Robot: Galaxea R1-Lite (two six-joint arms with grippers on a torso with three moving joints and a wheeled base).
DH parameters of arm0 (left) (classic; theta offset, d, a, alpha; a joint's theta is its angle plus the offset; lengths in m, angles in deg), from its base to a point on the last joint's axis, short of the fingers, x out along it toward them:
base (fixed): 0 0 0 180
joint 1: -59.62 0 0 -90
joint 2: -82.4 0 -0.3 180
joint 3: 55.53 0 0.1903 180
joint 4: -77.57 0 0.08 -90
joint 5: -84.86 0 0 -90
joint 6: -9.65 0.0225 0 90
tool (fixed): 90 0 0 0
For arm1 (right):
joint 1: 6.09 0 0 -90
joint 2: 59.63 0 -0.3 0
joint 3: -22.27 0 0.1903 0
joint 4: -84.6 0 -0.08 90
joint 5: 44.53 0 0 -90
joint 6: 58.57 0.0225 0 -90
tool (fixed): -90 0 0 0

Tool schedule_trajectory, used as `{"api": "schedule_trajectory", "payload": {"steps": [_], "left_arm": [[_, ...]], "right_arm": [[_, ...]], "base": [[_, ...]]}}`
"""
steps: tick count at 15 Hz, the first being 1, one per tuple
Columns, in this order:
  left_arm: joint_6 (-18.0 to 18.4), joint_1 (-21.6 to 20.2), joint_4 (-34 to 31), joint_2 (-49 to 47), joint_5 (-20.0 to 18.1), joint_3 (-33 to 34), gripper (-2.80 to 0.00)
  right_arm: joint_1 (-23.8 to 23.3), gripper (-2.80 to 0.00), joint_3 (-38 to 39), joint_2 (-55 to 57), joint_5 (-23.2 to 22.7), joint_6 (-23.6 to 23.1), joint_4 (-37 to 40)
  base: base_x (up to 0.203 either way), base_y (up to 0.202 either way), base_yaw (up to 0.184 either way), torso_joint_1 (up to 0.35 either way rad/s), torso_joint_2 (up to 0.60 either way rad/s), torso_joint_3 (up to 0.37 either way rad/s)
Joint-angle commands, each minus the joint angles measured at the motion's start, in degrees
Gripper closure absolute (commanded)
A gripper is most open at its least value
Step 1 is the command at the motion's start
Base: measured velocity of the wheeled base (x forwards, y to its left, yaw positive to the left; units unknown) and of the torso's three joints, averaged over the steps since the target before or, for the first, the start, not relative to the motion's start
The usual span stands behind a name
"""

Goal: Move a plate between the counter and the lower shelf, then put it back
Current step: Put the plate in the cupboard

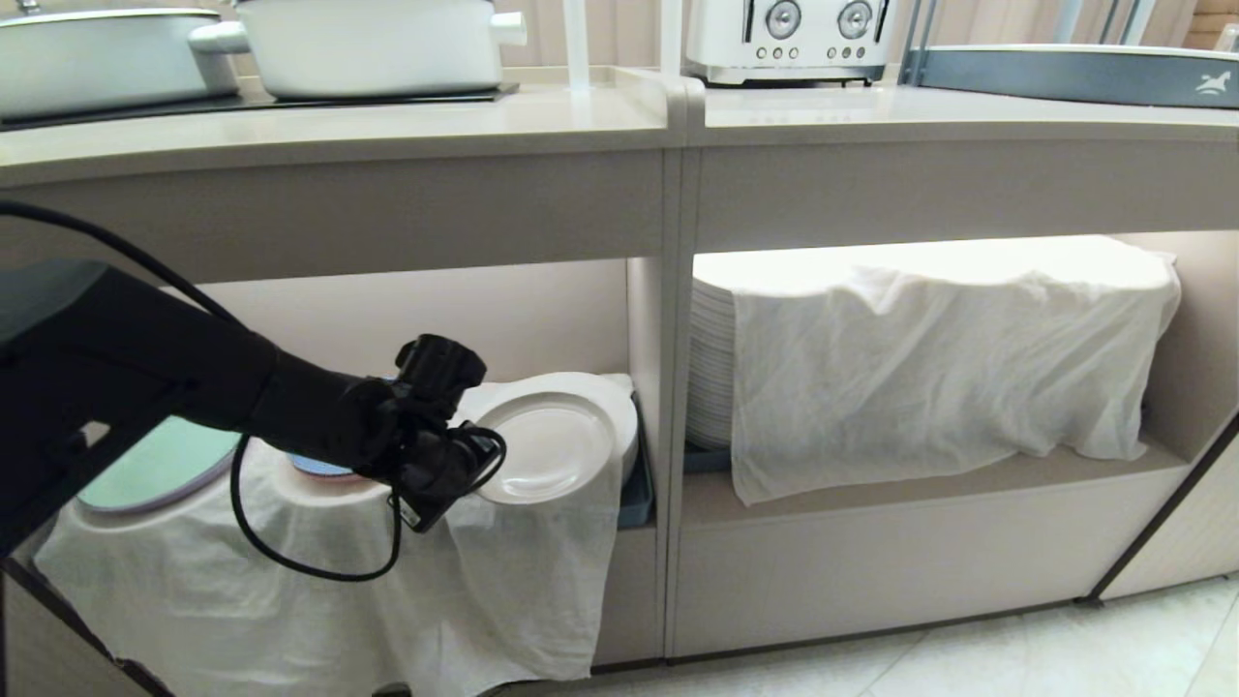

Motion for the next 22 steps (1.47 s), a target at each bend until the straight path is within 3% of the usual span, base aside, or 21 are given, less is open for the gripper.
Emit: {"api": "schedule_trajectory", "payload": {"steps": [1,8,22], "left_arm": [[-0.47,0.01,-0.02,-1.73,0.07,-1.59,0.00],[-1.54,0.31,-0.10,-6.07,0.23,-8.47,0.00],[-0.74,1.34,-0.19,-10.23,0.62,-12.32,0.00]], "right_arm": [[0.00,0.00,0.00,0.00,0.00,-0.02,-0.01],[0.00,0.00,0.00,0.00,0.00,-0.02,-0.01],[0.00,0.00,0.00,0.00,0.00,-0.02,-0.01]], "base": [[0.000,0.000,0.000,0.000,0.00,0.000],[0.000,0.000,0.000,0.000,0.00,0.000],[0.000,0.000,0.000,0.000,0.00,0.000]]}}
